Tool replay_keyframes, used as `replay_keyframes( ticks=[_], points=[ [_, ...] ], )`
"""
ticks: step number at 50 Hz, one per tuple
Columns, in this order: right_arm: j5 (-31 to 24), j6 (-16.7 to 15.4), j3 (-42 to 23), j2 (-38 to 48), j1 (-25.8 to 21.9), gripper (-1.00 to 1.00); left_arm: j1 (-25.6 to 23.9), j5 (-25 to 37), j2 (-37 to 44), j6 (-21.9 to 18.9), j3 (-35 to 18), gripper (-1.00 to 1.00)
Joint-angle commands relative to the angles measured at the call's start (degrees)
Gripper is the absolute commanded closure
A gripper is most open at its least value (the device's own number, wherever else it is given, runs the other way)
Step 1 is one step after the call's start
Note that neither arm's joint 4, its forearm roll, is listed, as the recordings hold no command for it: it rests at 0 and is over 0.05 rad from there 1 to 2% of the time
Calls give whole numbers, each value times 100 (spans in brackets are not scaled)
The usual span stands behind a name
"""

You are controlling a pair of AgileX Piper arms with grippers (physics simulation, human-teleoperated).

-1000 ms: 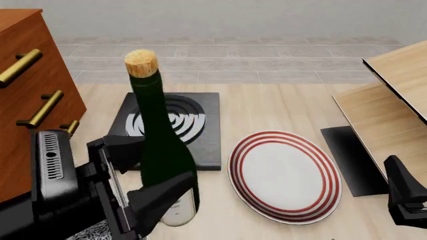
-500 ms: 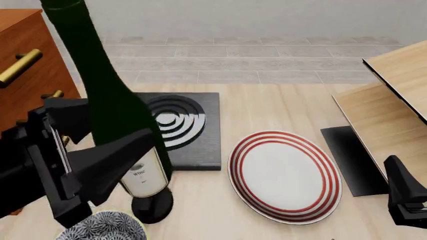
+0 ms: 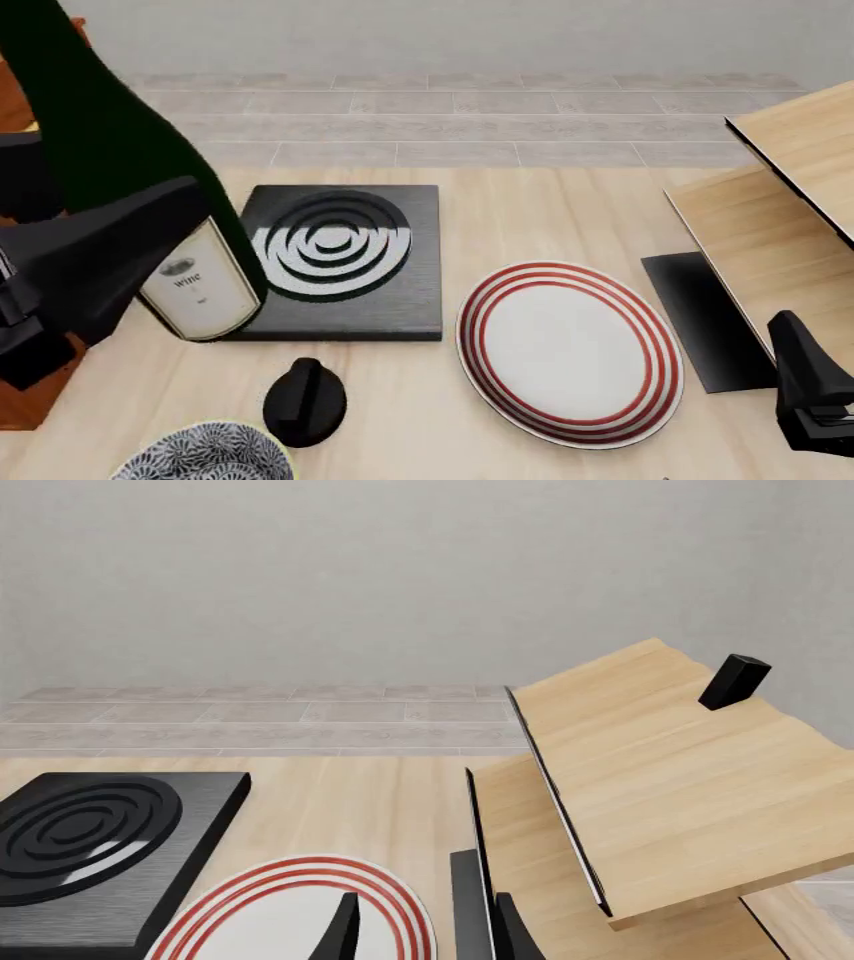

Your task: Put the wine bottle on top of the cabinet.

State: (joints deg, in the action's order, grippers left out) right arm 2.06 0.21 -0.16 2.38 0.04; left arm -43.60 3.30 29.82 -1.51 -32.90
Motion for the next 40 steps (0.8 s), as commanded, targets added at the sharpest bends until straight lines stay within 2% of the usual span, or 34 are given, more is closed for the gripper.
replay_keyframes(
  ticks=[1,32,40],
  points=[
    [0,-1,0,1,0,-100,501,379,-181,-249,-375,100],
    [0,-1,0,-1,0,-100,1613,447,105,-556,-1051,100],
    [1,1,0,3,0,-100,1912,316,215,-626,-1053,100]
  ],
)
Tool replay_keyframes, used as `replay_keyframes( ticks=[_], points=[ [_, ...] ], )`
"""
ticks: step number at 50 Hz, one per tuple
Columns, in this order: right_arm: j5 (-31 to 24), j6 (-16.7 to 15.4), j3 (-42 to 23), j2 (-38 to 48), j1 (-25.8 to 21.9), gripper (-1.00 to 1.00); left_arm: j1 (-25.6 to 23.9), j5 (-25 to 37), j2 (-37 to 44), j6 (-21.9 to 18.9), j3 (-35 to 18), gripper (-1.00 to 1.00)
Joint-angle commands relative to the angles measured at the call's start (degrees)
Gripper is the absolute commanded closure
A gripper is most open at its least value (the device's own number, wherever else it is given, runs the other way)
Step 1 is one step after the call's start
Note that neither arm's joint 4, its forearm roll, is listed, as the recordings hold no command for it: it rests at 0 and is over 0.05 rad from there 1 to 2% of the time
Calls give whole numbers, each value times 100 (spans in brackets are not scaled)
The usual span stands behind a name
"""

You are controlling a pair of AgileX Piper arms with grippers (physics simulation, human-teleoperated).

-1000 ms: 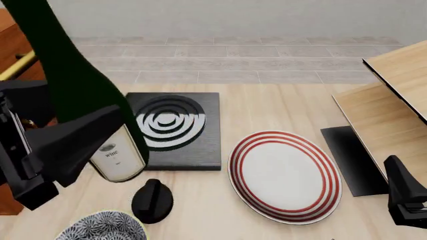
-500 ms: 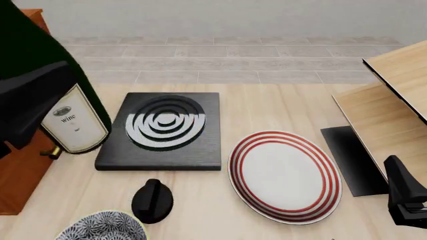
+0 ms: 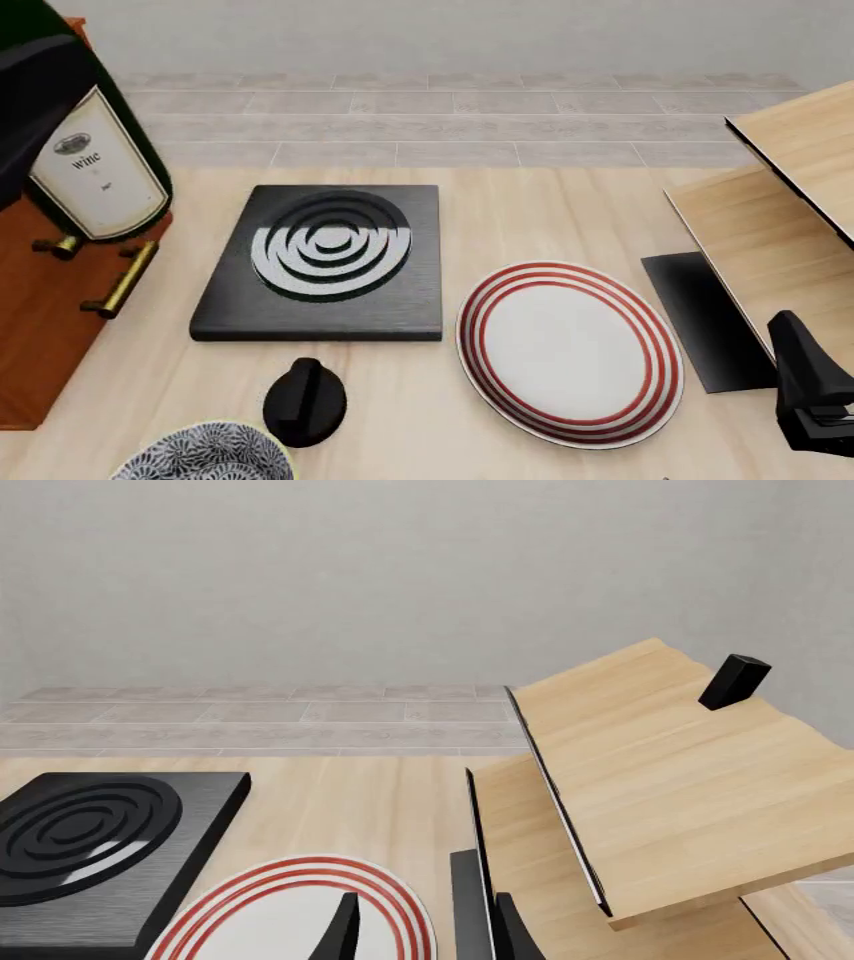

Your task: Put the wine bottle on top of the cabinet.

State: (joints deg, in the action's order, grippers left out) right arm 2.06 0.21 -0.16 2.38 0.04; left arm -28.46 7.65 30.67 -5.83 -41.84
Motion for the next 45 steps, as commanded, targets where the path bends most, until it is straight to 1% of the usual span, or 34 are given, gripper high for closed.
replay_keyframes(
  ticks=[1,2,4,5,13,15,22,30,36,38,45],
  points=[
    [1,1,0,3,0,-100,398,-120,130,-194,-159,100],
    [-1,-1,0,-2,0,-100,525,-179,166,-226,-126,100],
    [2,1,0,3,-1,-100,544,-189,172,-194,-129,100],
    [-1,-1,0,-1,0,-100,598,-219,186,-264,-114,100],
    [1,0,0,1,0,-100,811,-280,312,-302,-163,100],
    [-1,-1,0,-1,-1,-100,867,-319,367,-380,-179,100],
    [0,0,0,0,0,-100,1040,-275,535,-400,-461,100],
    [0,0,0,-1,0,-100,1247,-322,690,-440,-642,100],
    [0,1,0,1,-1,-100,1488,-244,850,-445,-1009,100],
    [1,1,0,1,-3,-100,1511,-254,911,-495,-1059,100],
    [1,1,0,2,-1,-100,1666,-284,1085,-481,-1253,100]
  ],
)
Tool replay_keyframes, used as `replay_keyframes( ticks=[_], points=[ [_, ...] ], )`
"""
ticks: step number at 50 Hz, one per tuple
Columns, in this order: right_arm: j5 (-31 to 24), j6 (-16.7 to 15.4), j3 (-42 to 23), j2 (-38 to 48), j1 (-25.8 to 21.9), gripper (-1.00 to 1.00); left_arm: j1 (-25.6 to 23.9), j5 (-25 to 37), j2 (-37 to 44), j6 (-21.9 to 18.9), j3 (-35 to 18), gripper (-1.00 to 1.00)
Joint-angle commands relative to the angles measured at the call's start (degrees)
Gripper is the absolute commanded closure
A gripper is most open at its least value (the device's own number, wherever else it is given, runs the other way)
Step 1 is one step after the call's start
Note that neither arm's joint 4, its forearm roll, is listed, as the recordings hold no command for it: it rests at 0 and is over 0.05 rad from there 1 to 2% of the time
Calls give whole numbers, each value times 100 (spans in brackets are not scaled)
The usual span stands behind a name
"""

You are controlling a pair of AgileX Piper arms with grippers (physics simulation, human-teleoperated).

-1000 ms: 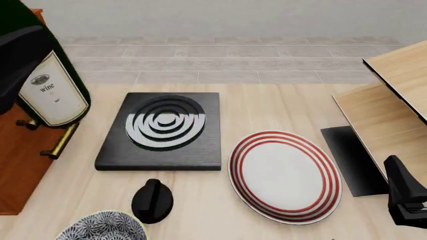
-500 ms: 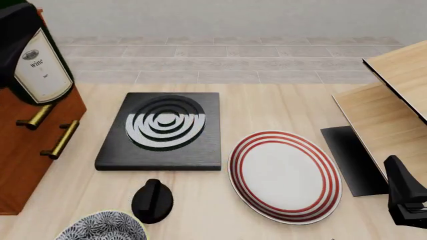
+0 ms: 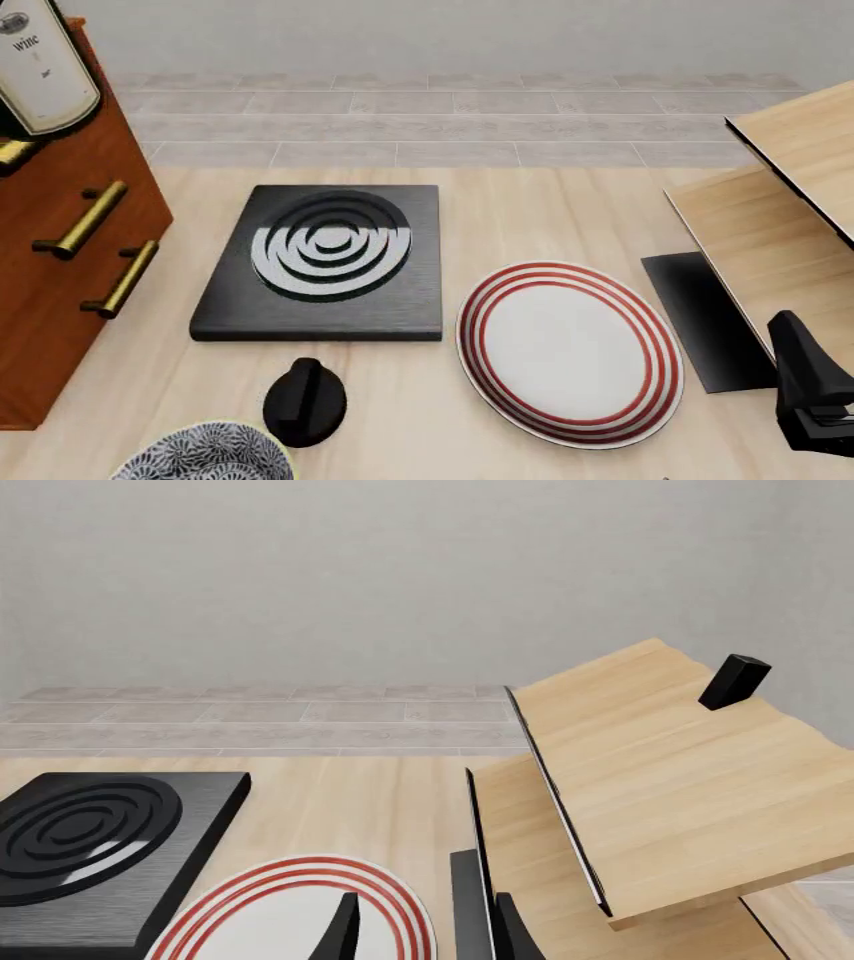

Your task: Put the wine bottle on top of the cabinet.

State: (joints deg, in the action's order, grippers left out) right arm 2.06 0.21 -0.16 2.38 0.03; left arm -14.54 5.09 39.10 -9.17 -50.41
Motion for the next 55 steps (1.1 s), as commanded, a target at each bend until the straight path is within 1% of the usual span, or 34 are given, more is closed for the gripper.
replay_keyframes(
  ticks=[1,8,9,13,16,18,19,20,29,42,43,48,54,55],
  points=[
    [0,0,0,0,0,-100,298,-26,252,-134,-425,100],
    [1,1,0,1,0,-100,494,-66,436,-119,-565,100],
    [1,1,0,3,0,-100,530,-88,485,-183,-590,100],
    [3,0,0,5,0,-100,582,-78,645,-189,-742,100],
    [0,0,0,0,0,-100,633,-53,834,-184,-963,100],
    [-1,0,0,-1,0,-100,642,-40,871,-182,-1010,100],
    [0,1,0,0,-1,-100,696,20,991,-142,-1201,100],
    [0,1,0,0,-1,-100,696,22,992,-142,-1204,100],
    [0,-1,0,0,-1,-100,801,73,1534,-210,-1786,100],
    [-1,-2,0,-1,0,-100,977,20,2134,-229,-2193,100],
    [0,1,0,1,0,-100,1019,36,2181,-186,-2261,100],
    [0,0,0,-1,-1,-100,1062,133,2395,-267,-2521,100],
    [0,0,0,0,0,-100,1320,269,2537,-301,-2839,100],
    [0,-1,0,1,0,-100,1385,294,2547,-258,-2884,100]
  ],
)
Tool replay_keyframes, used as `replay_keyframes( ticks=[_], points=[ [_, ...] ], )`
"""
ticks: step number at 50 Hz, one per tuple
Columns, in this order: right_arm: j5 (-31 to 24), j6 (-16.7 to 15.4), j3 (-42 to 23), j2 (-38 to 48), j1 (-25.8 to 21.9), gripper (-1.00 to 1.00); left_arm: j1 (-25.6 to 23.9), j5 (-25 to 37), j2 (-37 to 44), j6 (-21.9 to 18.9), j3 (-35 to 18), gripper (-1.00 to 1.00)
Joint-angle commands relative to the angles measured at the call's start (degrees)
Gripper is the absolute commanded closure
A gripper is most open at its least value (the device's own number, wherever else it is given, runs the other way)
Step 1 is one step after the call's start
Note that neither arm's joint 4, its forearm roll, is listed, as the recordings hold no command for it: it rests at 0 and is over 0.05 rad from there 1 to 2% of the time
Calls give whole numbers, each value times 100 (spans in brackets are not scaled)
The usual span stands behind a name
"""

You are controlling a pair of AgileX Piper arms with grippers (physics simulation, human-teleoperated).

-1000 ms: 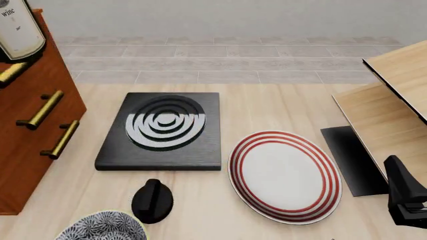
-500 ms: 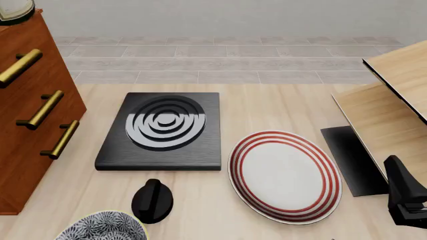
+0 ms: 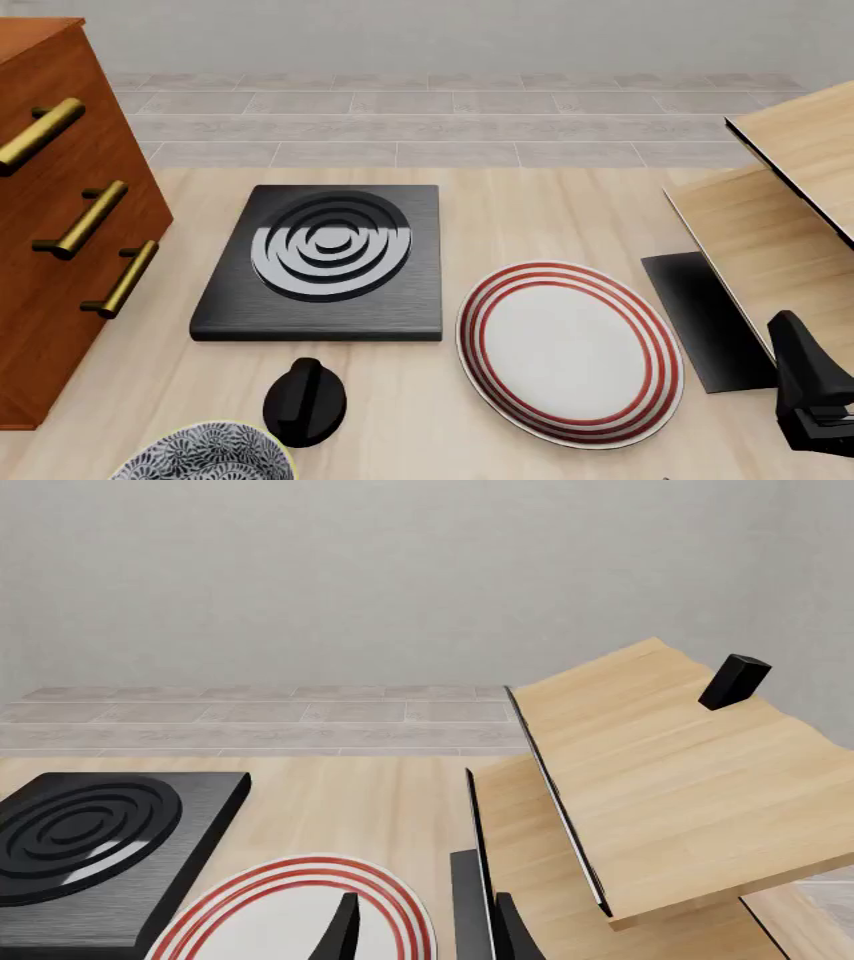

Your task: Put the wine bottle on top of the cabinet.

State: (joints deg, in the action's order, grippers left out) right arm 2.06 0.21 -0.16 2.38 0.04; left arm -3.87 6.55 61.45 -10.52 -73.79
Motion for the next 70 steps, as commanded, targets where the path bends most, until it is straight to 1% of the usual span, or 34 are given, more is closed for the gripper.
replay_keyframes(
  ticks=[1,4,11,17,27,42,70],
  points=[
    [-1,0,0,-2,-1,-100,339,162,307,-148,-557,100],
    [-1,0,0,-1,0,-100,452,166,276,-192,-514,100],
    [0,0,0,-1,-1,-100,764,189,160,-137,-430,100],
    [-1,1,0,-2,0,-100,897,276,82,-131,-474,100],
    [-1,0,0,-2,0,-100,1229,324,-91,-84,-387,100],
    [0,-1,0,1,0,-100,1565,372,-225,-99,-323,100],
    [0,-1,0,1,0,-100,2195,183,-365,-106,93,100]
  ],
)
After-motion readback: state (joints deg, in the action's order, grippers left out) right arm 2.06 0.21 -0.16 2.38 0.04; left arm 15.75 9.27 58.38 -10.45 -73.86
